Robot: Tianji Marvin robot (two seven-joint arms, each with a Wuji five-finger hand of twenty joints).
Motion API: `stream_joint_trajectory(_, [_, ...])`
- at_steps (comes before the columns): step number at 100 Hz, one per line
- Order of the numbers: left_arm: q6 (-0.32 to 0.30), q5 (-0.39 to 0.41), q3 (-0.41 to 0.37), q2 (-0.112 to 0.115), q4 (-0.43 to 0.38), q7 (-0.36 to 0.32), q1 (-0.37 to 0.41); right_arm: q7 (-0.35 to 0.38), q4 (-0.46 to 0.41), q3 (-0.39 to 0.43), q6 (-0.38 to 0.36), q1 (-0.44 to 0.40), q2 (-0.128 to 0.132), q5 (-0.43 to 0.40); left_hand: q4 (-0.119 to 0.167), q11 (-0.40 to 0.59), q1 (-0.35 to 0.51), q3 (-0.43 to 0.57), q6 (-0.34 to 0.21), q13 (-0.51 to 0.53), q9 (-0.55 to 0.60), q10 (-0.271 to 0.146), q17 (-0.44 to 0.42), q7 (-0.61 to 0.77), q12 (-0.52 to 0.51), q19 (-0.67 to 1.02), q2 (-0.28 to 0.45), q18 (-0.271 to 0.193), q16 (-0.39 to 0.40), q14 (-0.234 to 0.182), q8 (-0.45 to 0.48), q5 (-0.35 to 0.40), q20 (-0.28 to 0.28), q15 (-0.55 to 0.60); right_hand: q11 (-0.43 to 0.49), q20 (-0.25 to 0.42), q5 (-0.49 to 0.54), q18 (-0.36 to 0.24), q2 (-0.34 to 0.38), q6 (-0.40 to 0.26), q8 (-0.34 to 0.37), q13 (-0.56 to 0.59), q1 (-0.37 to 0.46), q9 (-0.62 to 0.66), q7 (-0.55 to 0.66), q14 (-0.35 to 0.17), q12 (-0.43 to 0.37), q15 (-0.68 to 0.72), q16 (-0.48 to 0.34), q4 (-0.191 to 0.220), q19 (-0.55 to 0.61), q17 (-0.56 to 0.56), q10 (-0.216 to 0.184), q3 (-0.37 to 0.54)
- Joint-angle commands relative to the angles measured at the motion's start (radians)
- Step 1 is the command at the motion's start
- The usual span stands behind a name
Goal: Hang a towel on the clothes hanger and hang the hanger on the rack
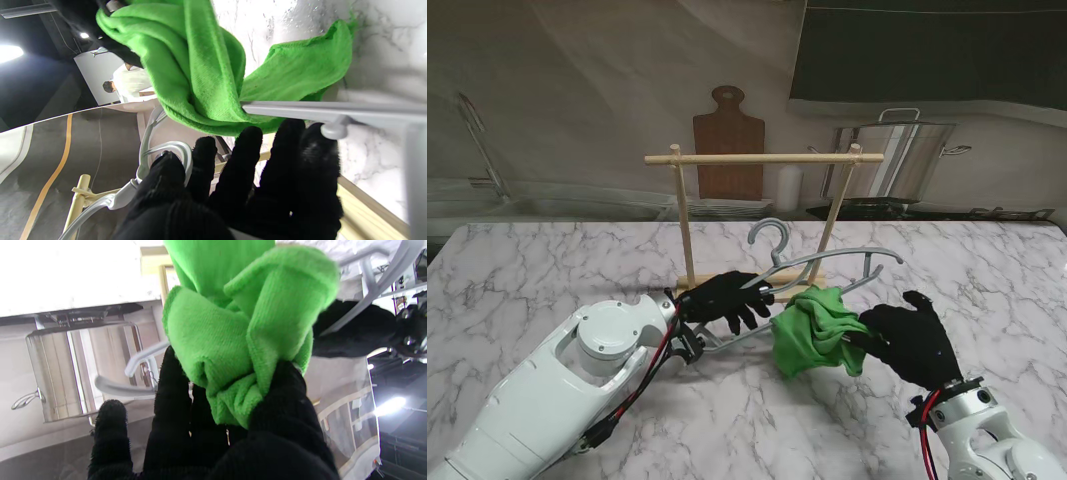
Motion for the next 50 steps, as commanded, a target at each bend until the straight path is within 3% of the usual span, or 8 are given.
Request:
stream_joint_trajectory(1, [-0.008,0.001,-0.006,0.003,-0.022,-0.016,0.000,0.020,0.007,-0.011,0.007,-0.008,0.004,0.006,0.005,0.007,0.088,0.019,-0.041,0.024,0.046,-0.003,0.023,0.010,0.011,-0.288,0.058,-0.004,0.014,0.036,0.016,0.029,0.006,0.017,-0.012,0.013,0.036,0.011,0.004,-0.064,-0.014,-0.004,0.103,-0.004,0.019,0.010,-0.008,0.009,0.007,0.032,-0.002,-0.009,0.001,0.051])
stream_joint_trajectory(12, [-0.016,0.012,-0.012,0.007,-0.035,-0.021,0.004,0.095,0.018,-0.028,0.008,0.009,0.015,0.018,0.005,0.007,0.088,0.019,-0.040,0.026,0.048,-0.005,0.024,0.010,0.012,-0.287,0.058,-0.004,0.013,0.034,0.016,0.031,0.006,0.017,-0.036,0.011,0.025,0.009,0.000,-0.078,-0.044,-0.011,0.099,-0.009,0.003,0.010,-0.017,-0.001,0.003,0.033,-0.002,-0.012,-0.005,0.051])
stream_joint_trajectory(31, [-0.019,0.017,-0.025,0.012,-0.047,-0.028,0.012,0.199,0.044,-0.055,0.016,0.049,0.030,0.035,0.006,0.008,0.089,0.019,-0.038,0.029,0.051,-0.006,0.027,0.009,0.012,-0.285,0.056,-0.004,0.013,0.034,0.016,0.034,0.004,0.017,-0.168,0.011,-0.091,0.011,-0.028,-0.110,-0.276,-0.047,-0.002,-0.051,-0.065,0.014,-0.099,-0.047,-0.011,0.043,0.000,-0.021,-0.004,0.056])
stream_joint_trajectory(34, [-0.019,0.017,-0.026,0.012,-0.047,-0.031,0.013,0.206,0.049,-0.059,0.017,0.055,0.031,0.038,0.006,0.008,0.090,0.020,-0.038,0.031,0.052,-0.007,0.028,0.009,0.012,-0.285,0.056,-0.004,0.013,0.033,0.017,0.034,0.005,0.018,-0.187,0.012,-0.097,0.013,-0.037,-0.099,-0.302,-0.055,-0.055,-0.069,-0.104,0.015,-0.113,-0.055,-0.013,0.050,0.003,-0.023,-0.004,0.063])
stream_joint_trajectory(42, [-0.023,0.017,-0.026,0.015,-0.043,-0.042,0.012,0.220,0.063,-0.065,0.015,0.066,0.034,0.041,0.007,0.009,0.092,0.020,-0.036,0.034,0.054,-0.010,0.030,0.009,0.013,-0.282,0.053,-0.005,0.013,0.031,0.017,0.036,0.005,0.019,-0.232,0.016,-0.099,0.017,-0.057,-0.063,-0.224,-0.086,-0.241,-0.135,-0.313,0.018,-0.155,-0.074,-0.018,0.063,0.012,-0.031,0.000,0.098])
stream_joint_trajectory(44, [-0.025,0.017,-0.026,0.016,-0.042,-0.044,0.011,0.223,0.066,-0.065,0.014,0.068,0.034,0.041,0.008,0.009,0.093,0.021,-0.035,0.034,0.054,-0.010,0.031,0.009,0.013,-0.282,0.053,-0.005,0.013,0.031,0.017,0.036,0.005,0.019,-0.232,0.015,-0.104,0.021,-0.097,-0.056,-0.154,-0.094,-0.325,-0.153,-0.376,0.017,-0.173,-0.078,-0.019,0.053,0.017,-0.034,0.001,0.206])
stream_joint_trajectory(46, [-0.027,0.016,-0.025,0.016,-0.041,-0.046,0.011,0.226,0.068,-0.065,0.013,0.070,0.035,0.040,0.008,0.009,0.093,0.021,-0.035,0.035,0.054,-0.011,0.031,0.009,0.013,-0.282,0.052,-0.005,0.013,0.030,0.017,0.037,0.005,0.019,-0.248,0.013,-0.123,0.024,-0.148,-0.049,-0.181,-0.106,-0.424,-0.171,-0.397,0.017,-0.175,-0.085,-0.022,0.038,0.017,-0.034,0.003,0.338])
stream_joint_trajectory(50, [-0.029,0.015,-0.024,0.016,-0.038,-0.048,0.010,0.242,0.069,-0.062,0.011,0.071,0.037,0.037,0.009,0.009,0.093,0.022,-0.034,0.035,0.054,-0.009,0.030,0.008,0.013,-0.282,0.051,-0.005,0.013,0.031,0.017,0.037,0.004,0.019,-0.280,0.013,-0.156,0.027,-0.199,-0.029,-0.222,-0.133,-0.548,-0.209,-0.447,0.015,-0.201,-0.104,-0.031,0.020,0.019,-0.040,0.011,0.459])
